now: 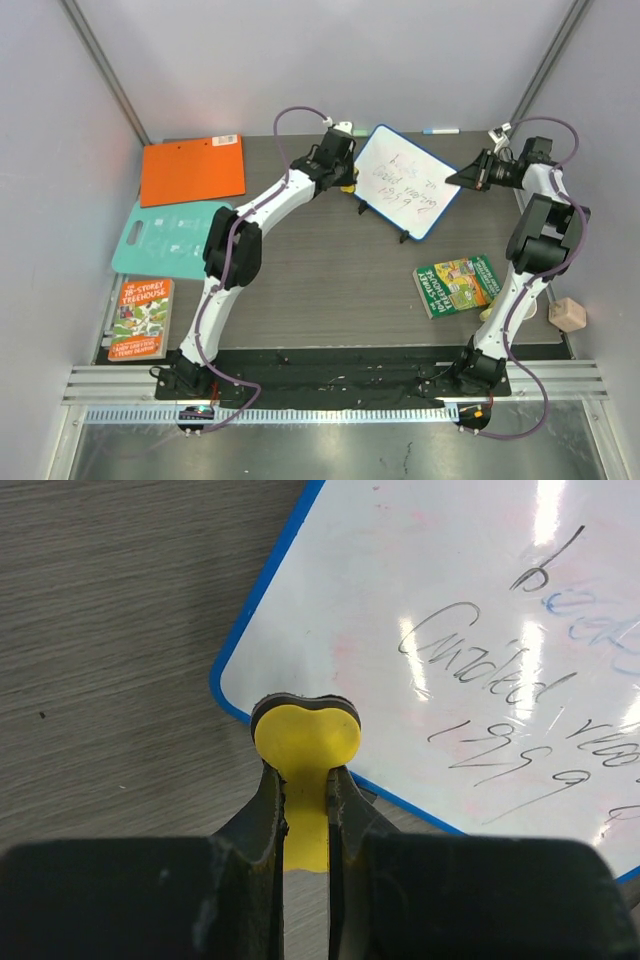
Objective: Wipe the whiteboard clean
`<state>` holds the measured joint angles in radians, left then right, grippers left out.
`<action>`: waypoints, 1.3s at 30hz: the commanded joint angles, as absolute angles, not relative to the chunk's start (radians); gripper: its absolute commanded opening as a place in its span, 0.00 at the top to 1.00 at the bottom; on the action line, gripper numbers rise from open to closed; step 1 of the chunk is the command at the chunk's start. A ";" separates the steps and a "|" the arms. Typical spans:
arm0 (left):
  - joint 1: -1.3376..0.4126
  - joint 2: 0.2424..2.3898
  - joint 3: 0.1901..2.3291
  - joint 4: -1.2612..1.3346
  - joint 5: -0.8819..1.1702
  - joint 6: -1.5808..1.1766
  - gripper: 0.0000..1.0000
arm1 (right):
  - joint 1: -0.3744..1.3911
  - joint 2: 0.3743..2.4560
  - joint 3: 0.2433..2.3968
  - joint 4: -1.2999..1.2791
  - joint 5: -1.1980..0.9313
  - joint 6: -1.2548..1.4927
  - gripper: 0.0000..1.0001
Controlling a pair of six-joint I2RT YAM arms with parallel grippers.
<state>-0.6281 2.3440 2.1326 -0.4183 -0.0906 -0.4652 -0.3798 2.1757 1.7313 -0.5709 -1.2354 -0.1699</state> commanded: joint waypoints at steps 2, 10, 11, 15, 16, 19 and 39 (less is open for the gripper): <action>-0.630 2.293 2.060 -0.256 -0.080 -0.489 1.00 | -0.362 2.186 1.815 -0.828 -1.080 -0.521 0.99; -0.687 2.299 2.028 -0.119 -0.200 -0.388 1.00 | -0.356 2.152 1.767 -0.922 -1.020 -0.686 0.99; -0.696 2.290 2.011 -0.094 -0.219 -0.373 1.00 | -0.356 2.145 1.746 -0.922 -1.019 -0.704 0.99; -0.739 2.275 1.942 0.046 -0.267 -0.334 1.00 | -0.354 2.103 1.694 -0.914 -1.032 -0.762 0.99; -0.741 2.282 1.953 0.051 -0.267 -0.334 1.00 | -0.354 2.091 1.678 -0.920 -1.037 -0.785 0.99; -0.752 2.313 1.993 0.037 -0.294 -0.350 1.00 | -0.353 2.066 1.641 -0.905 -1.058 -0.779 0.99; -0.934 2.427 1.899 0.433 -0.259 -0.167 1.00 | -0.319 2.017 1.583 -0.862 -1.039 -0.703 0.99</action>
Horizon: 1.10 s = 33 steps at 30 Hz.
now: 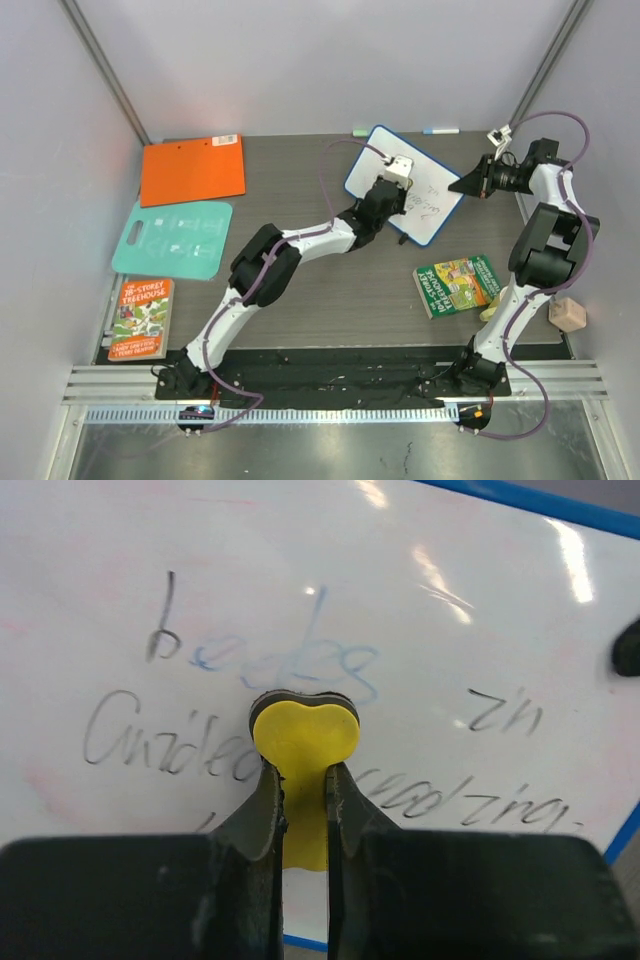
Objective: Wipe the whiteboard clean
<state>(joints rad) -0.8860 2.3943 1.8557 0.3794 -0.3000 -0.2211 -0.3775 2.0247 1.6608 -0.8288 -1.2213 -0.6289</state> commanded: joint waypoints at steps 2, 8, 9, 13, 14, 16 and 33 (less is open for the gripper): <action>-0.940 2.436 1.914 0.414 -0.273 -0.166 1.00 | -0.319 1.994 1.552 -0.809 -1.029 -0.667 0.99; -0.916 2.424 1.901 0.411 -0.429 -0.114 1.00 | -0.319 1.965 1.503 -0.723 -1.017 -0.621 0.99; -0.908 2.424 1.902 0.411 -0.440 -0.110 1.00 | -0.319 1.965 1.502 -0.721 -1.017 -0.620 0.99; -0.852 2.419 1.894 0.420 -0.486 -0.106 1.00 | -0.319 1.968 1.496 -0.719 -1.017 -0.624 0.99; -0.841 2.419 1.887 0.423 -0.486 -0.112 1.00 | -0.319 1.968 1.496 -0.721 -1.017 -0.626 0.99; -0.807 2.416 1.867 0.442 -0.468 -0.135 1.00 | -0.319 1.974 1.497 -0.724 -1.014 -0.632 0.99; -0.840 2.390 1.784 0.572 -0.163 -0.158 1.00 | -0.318 2.020 1.552 -0.836 -1.015 -0.716 0.99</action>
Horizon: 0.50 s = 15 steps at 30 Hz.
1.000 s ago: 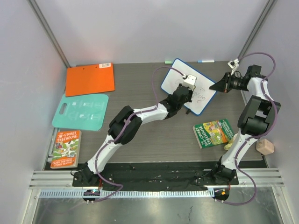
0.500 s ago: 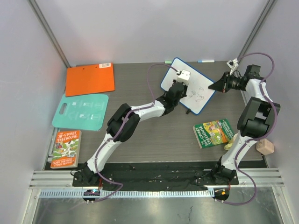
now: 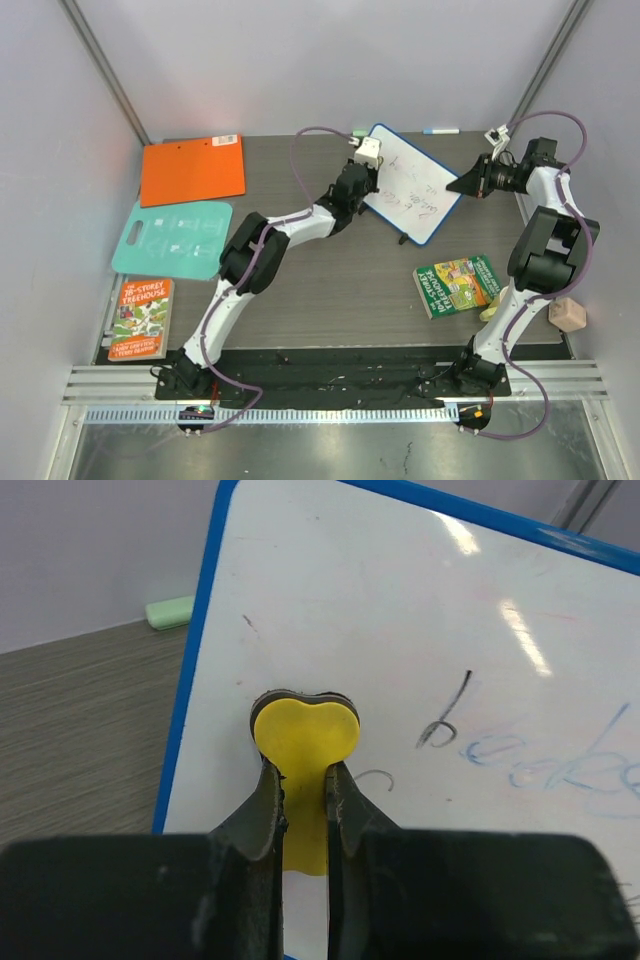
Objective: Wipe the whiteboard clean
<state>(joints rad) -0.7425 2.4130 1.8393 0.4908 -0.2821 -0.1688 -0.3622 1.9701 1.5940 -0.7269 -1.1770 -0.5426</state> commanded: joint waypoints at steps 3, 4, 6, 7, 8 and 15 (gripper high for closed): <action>-0.905 2.375 1.732 0.578 -0.163 -0.112 1.00 | -0.318 2.023 1.555 -0.841 -1.017 -0.716 0.99; -0.919 2.376 1.730 0.571 -0.167 -0.092 1.00 | -0.316 2.023 1.555 -0.841 -1.017 -0.718 0.99; -0.958 2.388 1.746 0.533 -0.186 -0.035 1.00 | -0.316 2.026 1.554 -0.842 -1.017 -0.718 0.99; -0.968 2.407 1.775 0.517 -0.195 -0.020 1.00 | -0.316 2.028 1.554 -0.841 -1.017 -0.718 0.99; -0.980 2.419 1.793 0.500 -0.202 -0.005 1.00 | -0.316 2.029 1.555 -0.841 -1.017 -0.718 0.99; -1.008 2.487 1.911 0.376 -0.222 0.067 1.00 | -0.318 2.034 1.557 -0.841 -1.019 -0.718 0.99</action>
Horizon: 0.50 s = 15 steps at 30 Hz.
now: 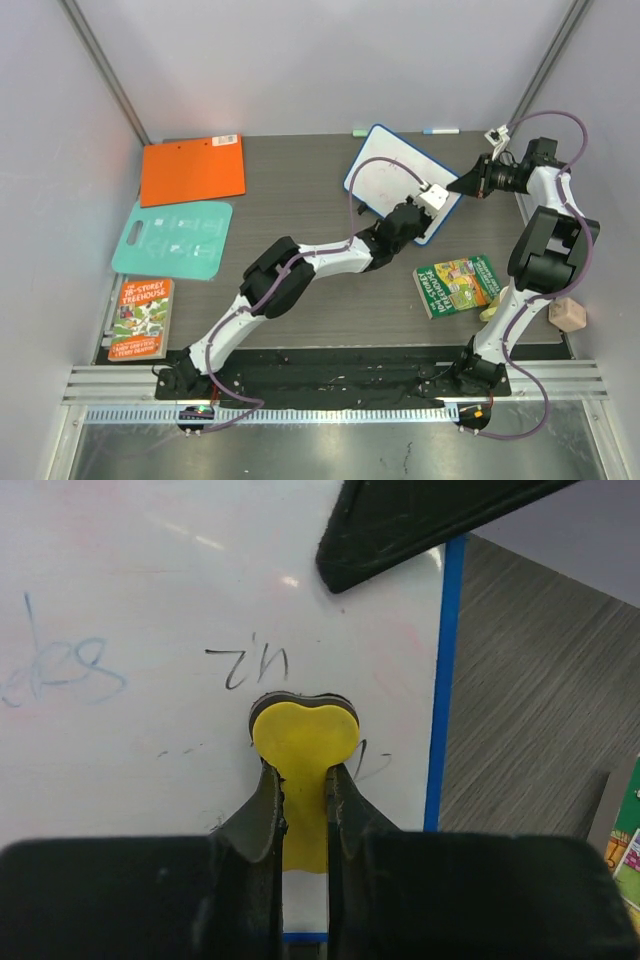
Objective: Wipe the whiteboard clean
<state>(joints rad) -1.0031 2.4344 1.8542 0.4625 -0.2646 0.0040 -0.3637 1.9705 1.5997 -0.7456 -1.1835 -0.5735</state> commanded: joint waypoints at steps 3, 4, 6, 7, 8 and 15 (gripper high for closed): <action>-1.045 2.526 1.951 0.368 -0.299 0.188 1.00 | -0.314 2.036 1.557 -0.841 -1.019 -0.716 0.99; -1.048 2.534 1.977 0.365 -0.336 0.210 1.00 | -0.316 2.034 1.557 -0.842 -1.017 -0.716 0.99; -1.046 2.552 2.006 0.365 -0.369 0.204 1.00 | -0.316 2.033 1.555 -0.841 -1.017 -0.718 0.99; -1.043 2.556 2.013 0.359 -0.382 0.203 1.00 | -0.316 2.031 1.555 -0.841 -1.017 -0.716 0.99; -1.034 2.557 2.016 0.373 -0.388 0.201 1.00 | -0.316 2.031 1.555 -0.841 -1.019 -0.716 0.99; -1.014 2.517 2.026 0.353 -0.198 0.135 1.00 | -0.316 2.036 1.557 -0.845 -1.037 -0.718 0.99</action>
<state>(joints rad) -1.0451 2.5042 1.9949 0.3607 -0.3790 0.1638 -0.3706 1.9865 1.6066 -0.7334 -1.1831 -0.5694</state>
